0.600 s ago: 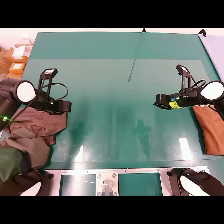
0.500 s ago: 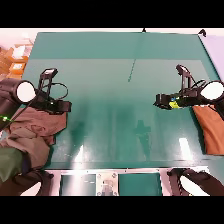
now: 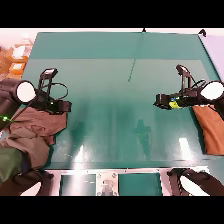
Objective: Fold the shirts.
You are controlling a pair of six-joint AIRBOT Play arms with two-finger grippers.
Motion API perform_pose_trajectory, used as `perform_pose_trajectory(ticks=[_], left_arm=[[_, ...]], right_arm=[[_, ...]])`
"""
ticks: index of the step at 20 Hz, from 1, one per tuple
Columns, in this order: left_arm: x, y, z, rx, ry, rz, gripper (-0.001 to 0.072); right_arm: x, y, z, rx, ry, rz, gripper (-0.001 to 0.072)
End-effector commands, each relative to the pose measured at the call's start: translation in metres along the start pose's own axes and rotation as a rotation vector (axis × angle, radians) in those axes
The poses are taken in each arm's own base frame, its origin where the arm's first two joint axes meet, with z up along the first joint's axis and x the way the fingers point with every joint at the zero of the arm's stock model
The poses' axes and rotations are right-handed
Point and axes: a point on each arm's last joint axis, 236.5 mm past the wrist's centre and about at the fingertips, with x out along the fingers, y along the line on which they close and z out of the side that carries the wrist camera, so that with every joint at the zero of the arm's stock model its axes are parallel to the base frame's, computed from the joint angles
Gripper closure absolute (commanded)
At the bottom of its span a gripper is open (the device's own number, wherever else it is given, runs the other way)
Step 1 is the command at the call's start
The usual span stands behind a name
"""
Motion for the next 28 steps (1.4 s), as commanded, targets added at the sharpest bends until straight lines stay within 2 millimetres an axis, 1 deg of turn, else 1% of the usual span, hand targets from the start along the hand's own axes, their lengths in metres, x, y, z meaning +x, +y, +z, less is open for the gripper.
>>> perform_pose_trajectory(ticks=[1, 2, 5, 6, 8, 9, 13, 17, 18, 19, 20, 21, 23, 24, 26, 28], left_arm=[[-0.001, 0.0, 0.001, 0.001, -0.003, 0.0, 0.0683], [-0.001, -0.001, 0.004, 0.001, -0.019, -0.003, 0.0683], [-0.003, -0.008, 0.033, -0.005, -0.142, -0.033, 0.0683], [-0.004, -0.014, 0.041, -0.015, -0.174, -0.059, 0.0683], [-0.006, -0.024, 0.044, -0.036, -0.185, -0.106, 0.0683], [-0.006, -0.026, 0.043, -0.038, -0.18, -0.115, 0.0683], [-0.006, -0.024, 0.042, -0.029, -0.179, -0.107, 0.0683], [-0.008, -0.024, 0.052, -0.03, -0.221, -0.107, 0.0683], [-0.007, -0.023, 0.05, -0.029, -0.213, -0.103, 0.0682], [-0.006, -0.015, 0.047, -0.006, -0.202, -0.065, 0.0521], [-0.005, 0.005, 0.043, 0.025, -0.183, 0.02, 0.0007], [-0.006, 0.037, 0.039, 0.025, -0.159, 0.143, -0.0013], [-0.017, 0.104, 0.022, 0.007, -0.078, 0.362, -0.0013], [-0.022, 0.13, 0.013, -0.029, -0.042, 0.422, -0.0013], [-0.018, 0.171, -0.005, -0.117, -0.004, 0.465, -0.0013], [-0.006, 0.203, -0.03, -0.193, 0.036, 0.48, -0.0013]], right_arm=[[0.0, 0.0, 0.0, 0.0, 0.0, 0.0, 0.0689], [0.0, 0.0, 0.0, 0.0, 0.0, 0.0, 0.0689], [0.0, 0.0, 0.003, 0.0, -0.015, 0.001, 0.0689], [0.0, 0.0, 0.004, 0.0, -0.017, 0.001, 0.0689], [0.0, 0.0, 0.004, 0.0, -0.018, 0.001, 0.0689], [0.0, 0.0, 0.004, 0.0, -0.019, 0.001, 0.0689], [0.0, 0.0, 0.004, -0.001, -0.019, 0.001, 0.0688], [0.0, 0.0, 0.004, -0.001, -0.019, 0.001, 0.0688], [0.0, 0.0, 0.004, -0.001, -0.019, 0.001, 0.0688], [0.0, 0.0, 0.004, -0.001, -0.019, 0.001, 0.0688], [0.0, 0.0, 0.004, -0.001, -0.019, 0.001, 0.0688], [0.0, 0.0, 0.004, -0.001, -0.019, 0.001, 0.0688], [0.0, 0.0, 0.004, -0.001, -0.019, 0.001, 0.0688], [0.0, 0.0, 0.004, -0.001, -0.019, 0.001, 0.0688], [0.0, 0.0, 0.004, -0.001, -0.019, 0.001, 0.0688], [0.0, 0.0, 0.004, -0.001, -0.019, 0.001, 0.0688]])
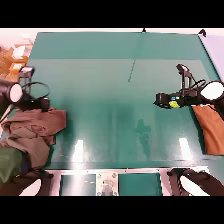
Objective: Fold the shirts.
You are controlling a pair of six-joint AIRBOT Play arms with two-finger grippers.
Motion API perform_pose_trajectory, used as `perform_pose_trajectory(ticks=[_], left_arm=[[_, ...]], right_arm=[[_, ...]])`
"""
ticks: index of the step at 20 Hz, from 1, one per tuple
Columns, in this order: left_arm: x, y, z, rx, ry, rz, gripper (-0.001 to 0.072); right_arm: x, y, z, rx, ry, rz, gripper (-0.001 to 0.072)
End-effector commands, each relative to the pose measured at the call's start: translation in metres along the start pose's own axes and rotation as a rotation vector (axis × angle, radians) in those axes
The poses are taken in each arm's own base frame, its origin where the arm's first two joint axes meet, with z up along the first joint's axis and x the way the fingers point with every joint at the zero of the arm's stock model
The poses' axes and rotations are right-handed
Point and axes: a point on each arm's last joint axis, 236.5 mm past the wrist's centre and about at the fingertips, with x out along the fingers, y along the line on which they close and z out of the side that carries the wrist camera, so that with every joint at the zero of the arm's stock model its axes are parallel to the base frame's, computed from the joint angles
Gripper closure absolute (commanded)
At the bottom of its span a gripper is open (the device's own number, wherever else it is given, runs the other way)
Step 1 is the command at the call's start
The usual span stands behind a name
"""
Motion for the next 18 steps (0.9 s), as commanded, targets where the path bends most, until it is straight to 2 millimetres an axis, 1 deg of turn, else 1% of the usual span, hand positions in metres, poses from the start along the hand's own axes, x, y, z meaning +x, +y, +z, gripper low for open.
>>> perform_pose_trajectory(ticks=[1, 4, 6, 8, 9, 10, 11, 13, 15, 16, 17, 18], left_arm=[[0.033, 0.061, -0.034, -0.086, 0.085, 0.097, -0.0013], [0.065, 0.064, -0.04, -0.156, 0.043, 0.033, -0.0013], [0.091, 0.062, -0.049, -0.141, 0.099, 0.024, -0.0013], [0.113, 0.055, -0.057, -0.109, 0.154, 0.004, -0.0013], [0.119, 0.053, -0.059, -0.113, 0.17, 0.0, 0.0089], [0.119, 0.054, -0.057, -0.113, 0.176, 0.0, 0.0423], [0.115, 0.055, -0.052, -0.11, 0.173, 0.003, 0.0675], [0.099, 0.061, -0.026, -0.121, 0.137, 0.005, 0.0685], [0.071, 0.063, 0.009, -0.132, 0.089, -0.018, 0.0686], [0.052, 0.058, 0.032, -0.117, 0.053, -0.047, 0.0686], [0.03, 0.048, 0.053, -0.095, 0.014, -0.076, 0.0686], [0.006, 0.033, 0.073, -0.074, -0.026, -0.11, 0.0686]], right_arm=[[0.0, 0.0, 0.0, -0.001, 0.001, 0.0, 0.0688], [0.0, 0.0, 0.0, 0.0, 0.0, 0.001, 0.0688], [0.0, 0.0, 0.0, 0.0, 0.001, 0.001, 0.0688], [0.0, 0.0, 0.0, 0.0, 0.001, 0.001, 0.0688], [0.0, 0.0, 0.0, 0.0, 0.001, 0.001, 0.0688], [0.0, 0.0, 0.0, 0.0, 0.001, 0.001, 0.0688], [0.0, 0.0, 0.0, 0.0, 0.001, 0.001, 0.0688], [0.0, 0.001, 0.0, 0.0, 0.001, 0.001, 0.0688], [0.0, 0.001, 0.0, 0.0, 0.001, 0.001, 0.0688], [0.0, 0.001, 0.0, 0.0, 0.002, 0.001, 0.0688], [0.0, 0.001, 0.0, 0.0, 0.001, 0.002, 0.0688], [-0.001, 0.001, 0.001, -0.001, -0.001, 0.001, 0.0688]])
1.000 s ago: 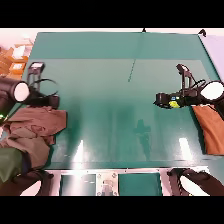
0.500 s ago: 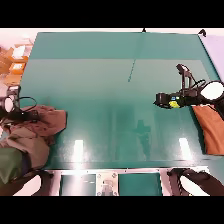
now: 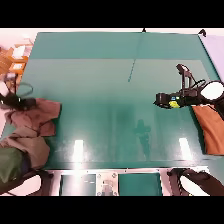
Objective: Fold the shirts.
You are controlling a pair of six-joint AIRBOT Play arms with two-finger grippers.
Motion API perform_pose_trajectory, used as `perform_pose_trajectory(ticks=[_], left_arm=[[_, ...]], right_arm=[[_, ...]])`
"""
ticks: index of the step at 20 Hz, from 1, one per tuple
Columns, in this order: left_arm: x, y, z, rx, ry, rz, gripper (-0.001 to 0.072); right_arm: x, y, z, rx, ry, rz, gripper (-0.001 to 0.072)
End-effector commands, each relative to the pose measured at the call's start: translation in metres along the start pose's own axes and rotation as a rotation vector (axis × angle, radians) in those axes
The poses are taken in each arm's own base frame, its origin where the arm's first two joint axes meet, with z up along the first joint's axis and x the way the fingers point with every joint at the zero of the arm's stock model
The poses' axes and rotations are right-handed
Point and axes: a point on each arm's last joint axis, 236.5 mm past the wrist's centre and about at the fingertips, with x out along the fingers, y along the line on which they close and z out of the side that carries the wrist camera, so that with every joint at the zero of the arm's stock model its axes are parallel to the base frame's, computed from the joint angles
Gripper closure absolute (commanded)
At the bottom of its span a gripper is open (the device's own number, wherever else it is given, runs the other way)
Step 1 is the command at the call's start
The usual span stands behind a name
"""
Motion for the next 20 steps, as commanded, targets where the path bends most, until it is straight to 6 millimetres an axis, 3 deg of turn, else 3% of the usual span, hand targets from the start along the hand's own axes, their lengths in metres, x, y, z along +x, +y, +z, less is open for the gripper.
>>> perform_pose_trajectory(ticks=[1, 3, 4, 6, 9, 12, 13, 14, 15, 17, 18, 20], left_arm=[[-0.077, -0.06, 0.051, 0.069, -0.097, -0.15, 0.0686], [-0.133, -0.139, 0.069, 0.171, -0.192, -0.321, 0.0686], [-0.157, -0.18, 0.069, 0.229, -0.234, -0.393, 0.0686], [-0.187, -0.25, 0.055, 0.326, -0.292, -0.512, 0.0686], [-0.186, -0.338, 0.012, 0.454, -0.25, -0.628, 0.0686], [-0.162, -0.419, -0.034, 0.497, -0.149, -0.762, 0.0676], [-0.153, -0.44, -0.045, 0.496, -0.122, -0.796, 0.0309], [-0.146, -0.448, -0.05, 0.481, -0.097, -0.813, -0.0013], [-0.143, -0.447, -0.05, 0.467, -0.077, -0.819, -0.0013], [-0.141, -0.416, -0.035, 0.455, -0.021, -0.771, -0.0013], [-0.14, -0.389, -0.021, 0.445, 0.015, -0.729, -0.0013], [-0.136, -0.33, -0.001, 0.439, 0.084, -0.638, -0.0013]], right_arm=[[-0.002, 0.001, 0.001, -0.002, -0.002, 0.001, 0.0688], [-0.004, 0.003, 0.005, -0.005, -0.01, 0.004, 0.0687], [-0.007, 0.004, 0.007, -0.007, -0.014, 0.005, 0.0688], [-0.015, 0.0, 0.011, 0.005, -0.013, 0.001, 0.0688], [-0.032, -0.015, 0.016, 0.051, -0.005, -0.018, 0.0688], [-0.042, -0.034, 0.023, 0.107, -0.022, -0.039, 0.0667], [-0.043, -0.04, 0.024, 0.122, -0.028, -0.045, 0.0576], [-0.045, -0.045, 0.023, 0.136, -0.024, -0.051, 0.0487], [-0.047, -0.049, 0.02, 0.149, -0.011, -0.055, 0.0477], [-0.05, -0.056, 0.014, 0.175, 0.016, -0.062, 0.0456], [-0.049, -0.058, 0.011, 0.18, 0.027, -0.063, 0.0401], [-0.039, -0.059, -0.003, 0.188, 0.066, -0.063, 0.0399]])
